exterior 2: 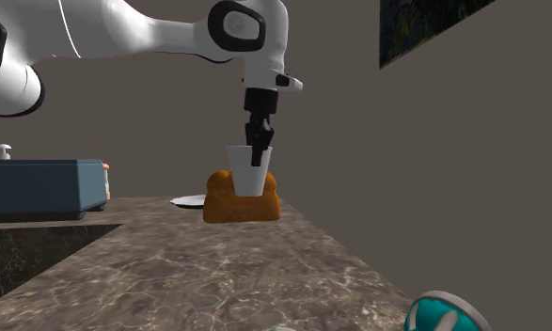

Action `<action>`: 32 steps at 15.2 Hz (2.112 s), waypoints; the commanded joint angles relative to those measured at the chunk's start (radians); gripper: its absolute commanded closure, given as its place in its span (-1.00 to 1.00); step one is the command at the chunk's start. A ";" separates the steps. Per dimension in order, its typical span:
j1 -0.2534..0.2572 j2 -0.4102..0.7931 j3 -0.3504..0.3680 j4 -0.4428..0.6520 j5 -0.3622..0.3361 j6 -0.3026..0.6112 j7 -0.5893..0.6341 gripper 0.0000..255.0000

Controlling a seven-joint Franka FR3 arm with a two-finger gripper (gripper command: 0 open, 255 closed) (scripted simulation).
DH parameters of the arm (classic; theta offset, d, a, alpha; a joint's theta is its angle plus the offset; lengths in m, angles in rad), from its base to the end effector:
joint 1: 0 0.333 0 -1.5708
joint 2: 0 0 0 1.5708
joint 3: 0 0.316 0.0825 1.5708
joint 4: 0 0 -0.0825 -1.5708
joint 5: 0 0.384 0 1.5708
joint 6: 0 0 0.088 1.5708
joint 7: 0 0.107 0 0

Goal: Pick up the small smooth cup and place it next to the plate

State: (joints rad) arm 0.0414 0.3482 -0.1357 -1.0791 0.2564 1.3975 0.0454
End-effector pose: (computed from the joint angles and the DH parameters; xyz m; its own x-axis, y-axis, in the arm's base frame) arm 0.6384 -0.0106 0.6329 0.9956 -0.0878 -0.0326 -0.0926 -0.9744 -0.2047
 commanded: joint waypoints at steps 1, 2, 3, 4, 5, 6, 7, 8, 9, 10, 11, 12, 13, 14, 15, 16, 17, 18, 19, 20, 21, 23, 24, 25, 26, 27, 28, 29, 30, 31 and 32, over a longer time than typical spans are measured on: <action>0.038 -0.061 0.011 -0.084 -0.011 0.032 0.039 1.00; 0.054 -0.082 0.018 -0.108 -0.015 0.040 0.059 1.00; 0.070 -0.101 0.025 -0.129 -0.019 0.048 0.079 1.00; 0.085 -0.118 0.032 -0.149 -0.023 0.054 0.100 1.00; 0.100 -0.135 0.040 -0.167 -0.026 0.060 0.121 1.00; 0.115 -0.150 0.049 -0.182 -0.029 0.065 0.142 1.00; 0.129 -0.164 0.057 -0.196 -0.032 0.070 0.164 1.00; 0.143 -0.176 0.066 -0.208 -0.035 0.074 0.186 1.00; 0.157 -0.188 0.075 -0.218 -0.038 0.078 0.208 1.00; 0.171 -0.198 0.084 -0.227 -0.040 0.081 0.230 1.00; 0.184 -0.207 0.094 -0.234 -0.043 0.084 0.253 1.00; 0.198 -0.215 0.103 -0.239 -0.045 0.086 0.276 1.00; 0.211 -0.222 0.113 -0.243 -0.047 0.088 0.299 1.00; 0.224 -0.227 0.123 -0.245 -0.049 0.089 0.322 1.00; 0.238 -0.232 0.133 -0.246 -0.052 0.090 0.345 1.00; 0.251 -0.235 0.143 -0.245 -0.054 0.091 0.368 1.00; 0.264 -0.237 0.153 -0.243 -0.056 0.091 0.392 1.00; 0.278 -0.238 0.163 -0.239 -0.059 0.091 0.416 1.00; 0.291 -0.238 0.174 -0.234 -0.061 0.091 0.439 1.00; 0.305 -0.237 0.184 -0.227 -0.064 0.090 0.463 1.00; 0.318 -0.234 0.194 -0.218 -0.067 0.089 0.487 1.00; 0.346 -0.225 0.215 -0.196 -0.074 0.085 0.536 1.00; 0.360 -0.219 0.225 -0.183 -0.077 0.082 0.560 1.00; 0.374 -0.211 0.235 -0.167 -0.081 0.078 0.585 1.00; 0.389 -0.202 0.245 -0.150 -0.086 0.074 0.609 1.00; 0.404 -0.191 0.255 -0.130 -0.091 0.070 0.634 1.00; 0.419 -0.179 0.265 -0.109 -0.097 0.064 0.659 1.00; 0.435 -0.165 0.274 -0.084 -0.103 0.058 0.684 1.00; 0.451 -0.150 0.284 -0.058 -0.109 0.051 0.709 1.00; 0.468 -0.132 0.292 -0.028 -0.116 0.043 0.734 1.00; 0.486 -0.113 0.301 0.005 -0.124 0.033 0.759 1.00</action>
State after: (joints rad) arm 0.5121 0.2195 0.1576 -1.0939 0.1388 1.4300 0.7820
